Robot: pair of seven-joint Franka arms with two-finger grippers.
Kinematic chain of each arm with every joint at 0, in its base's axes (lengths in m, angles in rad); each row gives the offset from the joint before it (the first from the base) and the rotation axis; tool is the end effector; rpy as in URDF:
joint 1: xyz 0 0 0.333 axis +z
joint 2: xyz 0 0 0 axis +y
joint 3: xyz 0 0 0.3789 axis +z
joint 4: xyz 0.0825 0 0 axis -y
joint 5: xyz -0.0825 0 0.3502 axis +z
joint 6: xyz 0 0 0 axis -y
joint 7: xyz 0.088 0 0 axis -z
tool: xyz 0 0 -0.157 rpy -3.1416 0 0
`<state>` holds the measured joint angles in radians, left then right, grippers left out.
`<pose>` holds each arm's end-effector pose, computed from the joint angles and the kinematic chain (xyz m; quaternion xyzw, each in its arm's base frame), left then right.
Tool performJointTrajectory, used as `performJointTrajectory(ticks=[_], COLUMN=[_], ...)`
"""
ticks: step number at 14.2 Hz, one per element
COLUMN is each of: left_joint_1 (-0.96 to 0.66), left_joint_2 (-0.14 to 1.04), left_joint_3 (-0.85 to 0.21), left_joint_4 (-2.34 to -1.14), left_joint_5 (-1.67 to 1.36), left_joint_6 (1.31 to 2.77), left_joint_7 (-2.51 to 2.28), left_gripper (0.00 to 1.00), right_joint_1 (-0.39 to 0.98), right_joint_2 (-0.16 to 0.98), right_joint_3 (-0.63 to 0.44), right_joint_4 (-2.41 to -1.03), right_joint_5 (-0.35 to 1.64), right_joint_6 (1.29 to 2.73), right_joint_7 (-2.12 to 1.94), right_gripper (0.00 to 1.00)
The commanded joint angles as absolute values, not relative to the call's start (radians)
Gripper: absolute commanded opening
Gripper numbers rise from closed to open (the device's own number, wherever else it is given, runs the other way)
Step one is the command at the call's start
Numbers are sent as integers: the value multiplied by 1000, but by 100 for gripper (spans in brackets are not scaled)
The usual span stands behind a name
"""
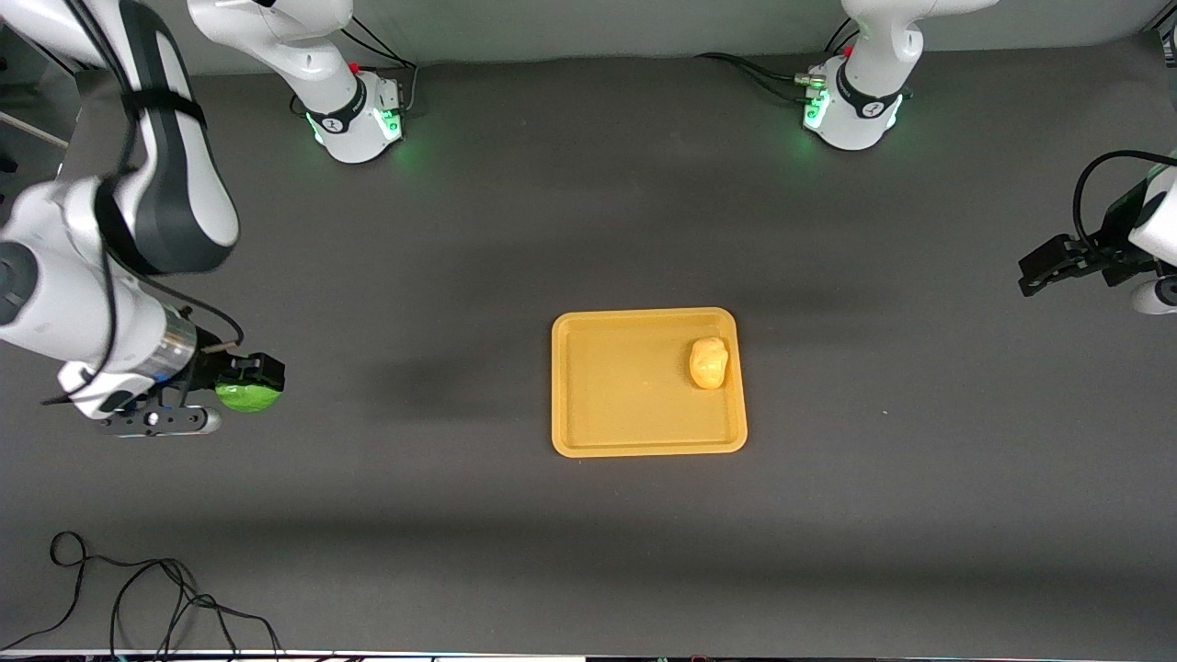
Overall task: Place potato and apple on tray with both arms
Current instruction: 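Close the right gripper on the green apple and lift it, then carry the apple with the right gripper over the tray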
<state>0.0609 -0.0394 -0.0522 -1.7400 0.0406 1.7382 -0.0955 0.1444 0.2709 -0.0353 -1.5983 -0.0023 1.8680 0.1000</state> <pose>0.5192 0.0097 0.5978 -0.9984 -0.0491 -0.0197 0.0203 0.6237 0.0704 0.4949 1.0000 0.0055 0.0001 0.0058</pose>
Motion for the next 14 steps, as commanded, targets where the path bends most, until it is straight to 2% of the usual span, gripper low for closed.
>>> performJointTrajectory(ticks=[1, 5, 8, 10, 14], left_joint_1=[32, 35, 28, 28, 23], left_joint_2=[-72, -71, -72, -71, -66], left_joint_3=[-26, -26, -26, -26, -28], left_joint_4=[-1773, -1775, -1773, -1770, -1770], left_joint_5=[34, 34, 32, 31, 20], left_joint_6=[1753, 1750, 1753, 1753, 1778], left_joint_7=[-98, -98, -98, -98, -98], left_gripper=[100, 100, 100, 100, 100], right_joint_1=[259, 478, 647, 705, 779], right_joint_2=[347, 467, 621, 719, 805], right_joint_3=[-41, -41, -43, -38, -31], right_joint_4=[-1427, -1266, -1078, -959, -914], right_joint_5=[3, -1, -3, -2, -11], right_joint_6=[1780, 1743, 1720, 1727, 1792], right_joint_7=[265, 565, 766, 860, 891], right_gripper=[43, 43, 42, 42, 42])
